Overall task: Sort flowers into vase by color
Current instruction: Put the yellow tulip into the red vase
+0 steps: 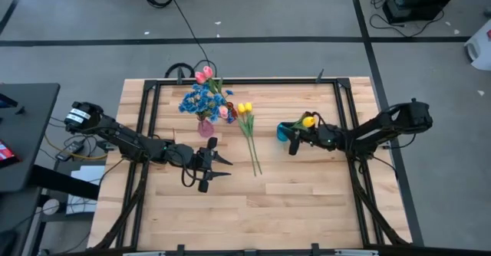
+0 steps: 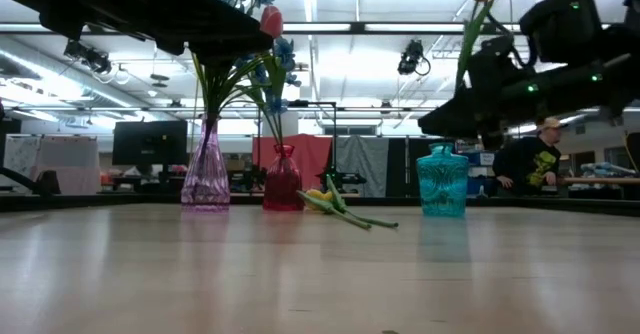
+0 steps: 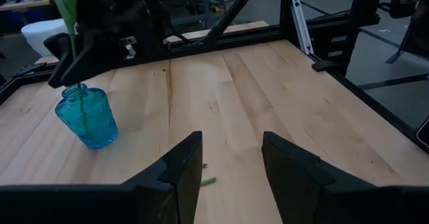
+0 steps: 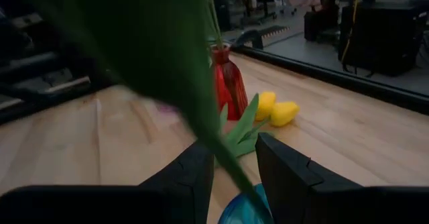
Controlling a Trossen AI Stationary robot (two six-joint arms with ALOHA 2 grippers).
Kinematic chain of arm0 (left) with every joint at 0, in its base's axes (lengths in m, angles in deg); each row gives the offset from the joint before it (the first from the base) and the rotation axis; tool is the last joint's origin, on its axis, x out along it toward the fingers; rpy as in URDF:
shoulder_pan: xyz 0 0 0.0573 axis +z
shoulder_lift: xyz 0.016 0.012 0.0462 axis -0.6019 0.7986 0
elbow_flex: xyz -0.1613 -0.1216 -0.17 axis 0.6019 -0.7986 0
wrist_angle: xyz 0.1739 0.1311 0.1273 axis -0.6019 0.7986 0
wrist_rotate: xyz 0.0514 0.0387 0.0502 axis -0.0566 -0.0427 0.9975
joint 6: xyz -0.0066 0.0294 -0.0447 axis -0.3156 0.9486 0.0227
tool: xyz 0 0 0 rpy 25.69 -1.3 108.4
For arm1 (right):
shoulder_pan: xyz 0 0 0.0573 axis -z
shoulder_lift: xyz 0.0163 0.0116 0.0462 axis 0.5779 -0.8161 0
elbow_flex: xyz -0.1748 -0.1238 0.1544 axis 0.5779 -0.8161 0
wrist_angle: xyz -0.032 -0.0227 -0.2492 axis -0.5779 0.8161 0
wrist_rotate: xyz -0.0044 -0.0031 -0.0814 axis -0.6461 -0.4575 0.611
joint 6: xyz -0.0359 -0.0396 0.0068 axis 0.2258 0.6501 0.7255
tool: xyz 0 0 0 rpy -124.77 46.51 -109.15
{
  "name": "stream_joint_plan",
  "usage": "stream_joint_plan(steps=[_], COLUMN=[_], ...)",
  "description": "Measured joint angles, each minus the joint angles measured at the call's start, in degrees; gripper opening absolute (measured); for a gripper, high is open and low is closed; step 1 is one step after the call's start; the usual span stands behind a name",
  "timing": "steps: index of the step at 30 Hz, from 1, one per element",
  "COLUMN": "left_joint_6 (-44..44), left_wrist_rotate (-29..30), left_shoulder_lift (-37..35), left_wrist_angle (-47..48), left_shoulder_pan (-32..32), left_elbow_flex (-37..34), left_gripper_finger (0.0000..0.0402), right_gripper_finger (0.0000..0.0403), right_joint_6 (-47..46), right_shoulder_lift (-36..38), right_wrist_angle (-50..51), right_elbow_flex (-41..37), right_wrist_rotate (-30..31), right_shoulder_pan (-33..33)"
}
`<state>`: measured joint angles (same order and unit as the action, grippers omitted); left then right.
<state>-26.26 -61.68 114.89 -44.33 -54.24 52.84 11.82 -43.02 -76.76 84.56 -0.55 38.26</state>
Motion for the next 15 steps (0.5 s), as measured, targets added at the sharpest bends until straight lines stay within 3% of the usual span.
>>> stream_joint_plan(steps=[8, 15], left_joint_6=[-0.3, -0.3], left_wrist_rotate=[0.0, 0.0], left_shoulder_lift=[0.0, 0.0], left_wrist_angle=[0.4, -0.1], left_shoulder_pan=[0.0, 0.0], left_elbow_flex=[0.0, 0.0], left_gripper_finger=[0.0163, 0.0163], right_gripper_finger=[0.0126, 0.0126], right_joint_6=[1.0, 4.0], right_shoulder_lift=[4.7, 5.1], right_wrist_angle=[19.8, 25.0], right_elbow_flex=[6.8, 11.9], right_wrist_rotate=[1.8, 2.5], right_shoulder_pan=[0.0, 1.3])
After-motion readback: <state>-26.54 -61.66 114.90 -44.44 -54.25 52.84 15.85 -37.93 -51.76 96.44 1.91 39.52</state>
